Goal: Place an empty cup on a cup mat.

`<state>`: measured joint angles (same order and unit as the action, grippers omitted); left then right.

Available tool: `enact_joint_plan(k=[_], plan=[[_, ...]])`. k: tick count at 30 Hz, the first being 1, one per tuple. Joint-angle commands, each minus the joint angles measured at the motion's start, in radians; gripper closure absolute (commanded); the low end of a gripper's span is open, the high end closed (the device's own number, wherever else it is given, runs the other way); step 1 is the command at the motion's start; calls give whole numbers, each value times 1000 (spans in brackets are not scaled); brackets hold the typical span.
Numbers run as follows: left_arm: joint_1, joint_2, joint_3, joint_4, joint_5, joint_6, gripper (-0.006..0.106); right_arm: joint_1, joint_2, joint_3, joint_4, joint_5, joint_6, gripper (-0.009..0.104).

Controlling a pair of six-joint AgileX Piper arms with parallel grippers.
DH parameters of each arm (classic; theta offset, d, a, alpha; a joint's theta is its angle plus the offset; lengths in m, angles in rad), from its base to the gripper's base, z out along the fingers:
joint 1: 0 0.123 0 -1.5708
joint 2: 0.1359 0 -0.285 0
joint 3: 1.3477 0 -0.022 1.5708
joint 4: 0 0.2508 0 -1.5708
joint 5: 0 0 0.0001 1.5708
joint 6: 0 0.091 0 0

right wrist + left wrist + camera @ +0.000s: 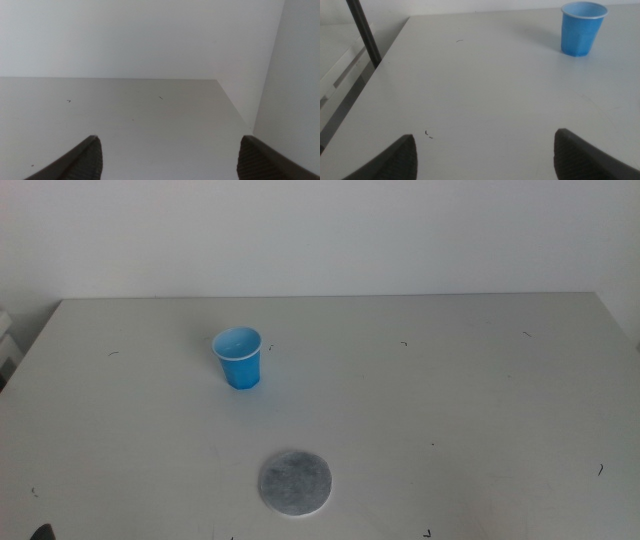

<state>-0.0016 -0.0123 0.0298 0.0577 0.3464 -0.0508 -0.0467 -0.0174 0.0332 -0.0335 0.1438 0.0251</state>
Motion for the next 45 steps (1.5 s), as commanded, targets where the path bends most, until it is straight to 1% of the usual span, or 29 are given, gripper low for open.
enact_joint_plan(k=[1,8,17,20,25,30,33,36,45], plan=[[1,48,-45,0,-77,-17,-5,2,-19,-12,-9,-78,-8,1],[1,314,-251,-3,-77,-24,-5,2,-19,-12,-9,-78,-8,1],[1,730,-673,-49,-11,-27,-5,2,-19,-12,-9,-78,-8,1],[1,869,-858,-58,61,-27,-5,2,-19,-12,-9,-78,-8,1],[1,1104,-1150,-83,263,-27,-5,2,-19,-12,-9,-78,-8,1],[1,1276,-1361,-103,424,-27,-5,2,-19,-12,-9,-78,-8,1],[1,1353,-1438,-125,458,-27,-5,2,-19,-12,-9,-78,-8,1],[1,1398,-1466,-147,455,-27,-5,2,-19,-12,-9,-78,-8,1],[1,1457,-1468,-145,458,-27,-5,2,-19,-12,-9,-78,-8,1]])
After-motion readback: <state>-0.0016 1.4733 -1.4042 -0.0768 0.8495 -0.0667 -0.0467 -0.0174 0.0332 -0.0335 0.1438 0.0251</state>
